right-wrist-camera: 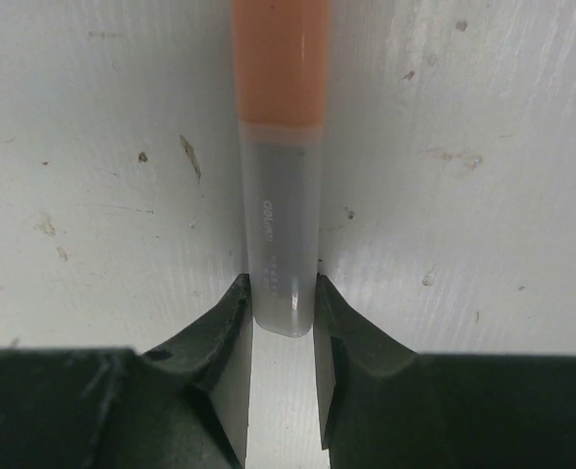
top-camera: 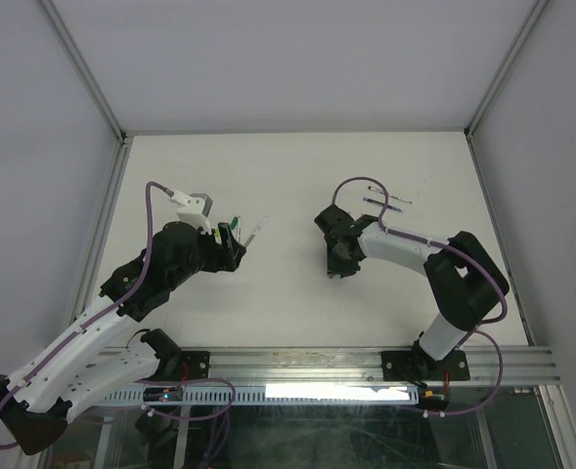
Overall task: Insert the pens into the pen caps
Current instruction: Place the pen at the center of the board.
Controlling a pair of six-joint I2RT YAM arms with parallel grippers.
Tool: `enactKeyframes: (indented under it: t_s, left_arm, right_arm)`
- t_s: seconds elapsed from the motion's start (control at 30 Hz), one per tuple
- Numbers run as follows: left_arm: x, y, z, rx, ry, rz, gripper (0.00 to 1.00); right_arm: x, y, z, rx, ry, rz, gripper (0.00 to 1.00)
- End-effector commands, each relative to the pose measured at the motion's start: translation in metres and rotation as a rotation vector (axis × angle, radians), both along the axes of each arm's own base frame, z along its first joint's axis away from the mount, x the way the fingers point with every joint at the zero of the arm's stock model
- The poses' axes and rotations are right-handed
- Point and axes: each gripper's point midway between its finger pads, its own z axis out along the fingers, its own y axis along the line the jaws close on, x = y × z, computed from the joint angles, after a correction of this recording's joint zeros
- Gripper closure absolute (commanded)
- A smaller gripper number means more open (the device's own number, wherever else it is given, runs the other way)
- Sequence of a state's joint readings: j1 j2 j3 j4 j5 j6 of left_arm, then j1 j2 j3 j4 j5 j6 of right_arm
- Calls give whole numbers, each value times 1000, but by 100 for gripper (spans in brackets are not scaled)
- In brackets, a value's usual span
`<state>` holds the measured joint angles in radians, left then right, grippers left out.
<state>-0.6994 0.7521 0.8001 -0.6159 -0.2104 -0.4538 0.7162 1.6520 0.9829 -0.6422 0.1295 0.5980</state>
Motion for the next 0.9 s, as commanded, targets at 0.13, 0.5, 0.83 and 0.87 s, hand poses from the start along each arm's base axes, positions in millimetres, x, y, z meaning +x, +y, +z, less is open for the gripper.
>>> enactKeyframes:
  t_s: [0.13,0.5,0.83,0.87]
  left_arm:
    - [6,2,14,-11,-60,9,31]
    - [6,-1,13,-9,-55,-4,31]
    - [7,-2,10,0,-49,-5,29]
    - [7,-2,9,3,-46,-8,29]
  right_arm:
    - [8,-16,4,-55,-2,-31,90]
    - [-5,-45,0,-93,48,-40,73]
    - [1,-43,30,-55,-22,-40,51]
    - [2,-43,37,-48,-37,-40,50]
